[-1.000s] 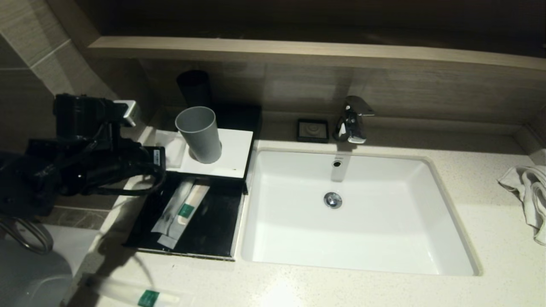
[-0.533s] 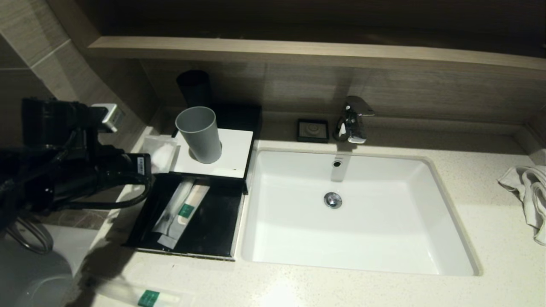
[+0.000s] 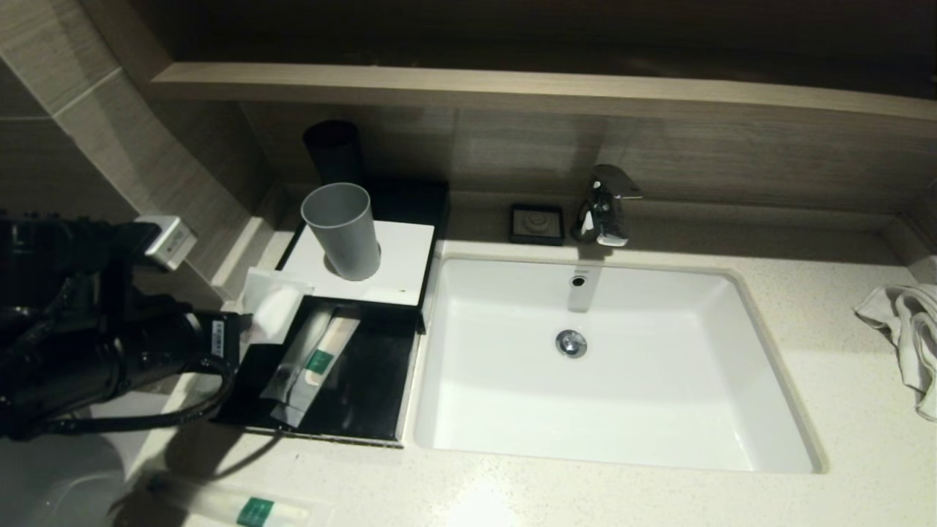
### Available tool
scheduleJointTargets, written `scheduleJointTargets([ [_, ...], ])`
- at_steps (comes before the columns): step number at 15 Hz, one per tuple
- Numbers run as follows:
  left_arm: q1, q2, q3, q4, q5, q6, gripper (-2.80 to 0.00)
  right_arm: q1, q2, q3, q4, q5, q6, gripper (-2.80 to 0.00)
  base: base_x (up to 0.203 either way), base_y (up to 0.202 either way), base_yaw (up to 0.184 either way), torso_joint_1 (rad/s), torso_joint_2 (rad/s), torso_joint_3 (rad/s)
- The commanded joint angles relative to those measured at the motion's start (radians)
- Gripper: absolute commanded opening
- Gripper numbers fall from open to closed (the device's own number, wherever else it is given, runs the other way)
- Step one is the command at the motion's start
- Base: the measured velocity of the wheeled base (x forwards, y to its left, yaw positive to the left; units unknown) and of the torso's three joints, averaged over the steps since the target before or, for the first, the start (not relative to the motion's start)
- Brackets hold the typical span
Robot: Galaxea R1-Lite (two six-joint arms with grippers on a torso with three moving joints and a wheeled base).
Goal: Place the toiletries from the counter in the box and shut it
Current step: Place the bathroom toiletry into the drawer
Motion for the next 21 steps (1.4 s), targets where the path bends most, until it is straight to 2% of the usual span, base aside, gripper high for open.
scheduleJointTargets([
  [1,-0.026,-0.055,0.017,0.027,-0.043,-0.002,-2.8,0.0,0.0,0.0,0.0,0.0,-0.001,-2.8,0.0,0.0,0.0,0.0,0.0,0.0],
  [4,-0.054,-0.062,0.027,0.047,-0.083,-0.002,-2.8,0.0,0.0,0.0,0.0,0.0,-0.001,-2.8,0.0,0.0,0.0,0.0,0.0,0.0],
  [15,-0.191,0.122,-0.03,0.067,-0.086,-0.027,-2.8,0.0,0.0,0.0,0.0,0.0,0.0,-2.8,0.0,0.0,0.0,0.0,0.0,0.0],
  [19,-0.198,0.197,-0.067,0.053,-0.081,-0.058,-2.8,0.0,0.0,0.0,0.0,0.0,-0.001,-2.8,0.0,0.0,0.0,0.0,0.0,0.0],
  [21,-0.199,0.24,-0.07,0.009,-0.077,-0.059,-2.8,0.0,0.0,0.0,0.0,0.0,0.001,-2.8,0.0,0.0,0.0,0.0,0.0,0.0],
])
